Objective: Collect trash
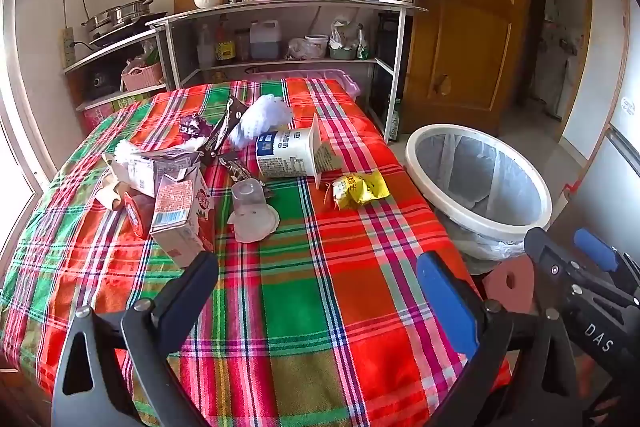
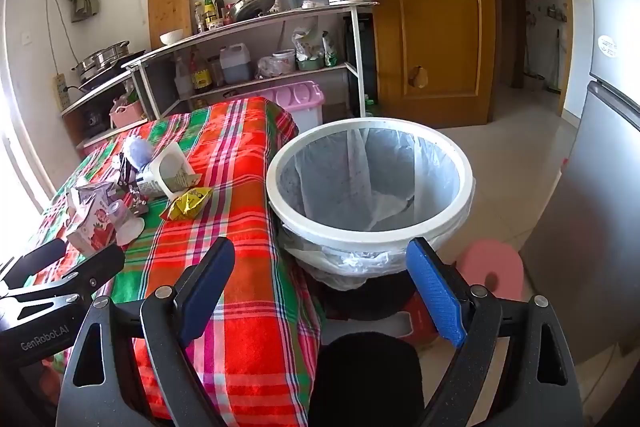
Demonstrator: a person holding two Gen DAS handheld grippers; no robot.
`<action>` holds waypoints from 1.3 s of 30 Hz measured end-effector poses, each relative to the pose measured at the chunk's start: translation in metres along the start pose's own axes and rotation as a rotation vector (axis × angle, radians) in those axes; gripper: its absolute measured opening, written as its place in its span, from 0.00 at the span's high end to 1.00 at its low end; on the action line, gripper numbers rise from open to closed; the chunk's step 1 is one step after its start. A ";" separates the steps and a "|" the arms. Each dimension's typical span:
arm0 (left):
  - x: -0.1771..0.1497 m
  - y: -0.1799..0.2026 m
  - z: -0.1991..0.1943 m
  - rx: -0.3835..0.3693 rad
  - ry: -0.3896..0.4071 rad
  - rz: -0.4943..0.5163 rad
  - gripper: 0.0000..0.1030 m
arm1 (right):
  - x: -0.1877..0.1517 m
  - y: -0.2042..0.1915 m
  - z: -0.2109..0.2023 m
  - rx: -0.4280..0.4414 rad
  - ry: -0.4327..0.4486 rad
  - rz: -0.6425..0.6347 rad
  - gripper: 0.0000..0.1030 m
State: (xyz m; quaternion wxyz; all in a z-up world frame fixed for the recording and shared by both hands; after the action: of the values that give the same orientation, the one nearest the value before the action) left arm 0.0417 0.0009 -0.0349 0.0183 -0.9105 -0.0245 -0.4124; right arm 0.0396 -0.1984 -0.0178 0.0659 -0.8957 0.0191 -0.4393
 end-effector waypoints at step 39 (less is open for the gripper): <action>-0.001 -0.005 0.000 0.006 0.003 -0.011 0.02 | -0.001 0.000 0.000 -0.009 0.000 0.003 0.15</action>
State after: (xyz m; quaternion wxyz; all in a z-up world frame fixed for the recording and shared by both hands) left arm 0.0403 0.0058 -0.0359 0.0188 -0.9097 -0.0307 -0.4136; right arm 0.0389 -0.1981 -0.0188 0.0626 -0.8960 0.0223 -0.4390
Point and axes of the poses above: each gripper's, at about its wrist camera, not at the fingertips, and z roughly the way its jaws point, y to its right, x to its top, the point moved 6 cm from there along z, roughly the way its jaws point, and after that the axes turned 3 degrees about x, right-handed, at the moved point
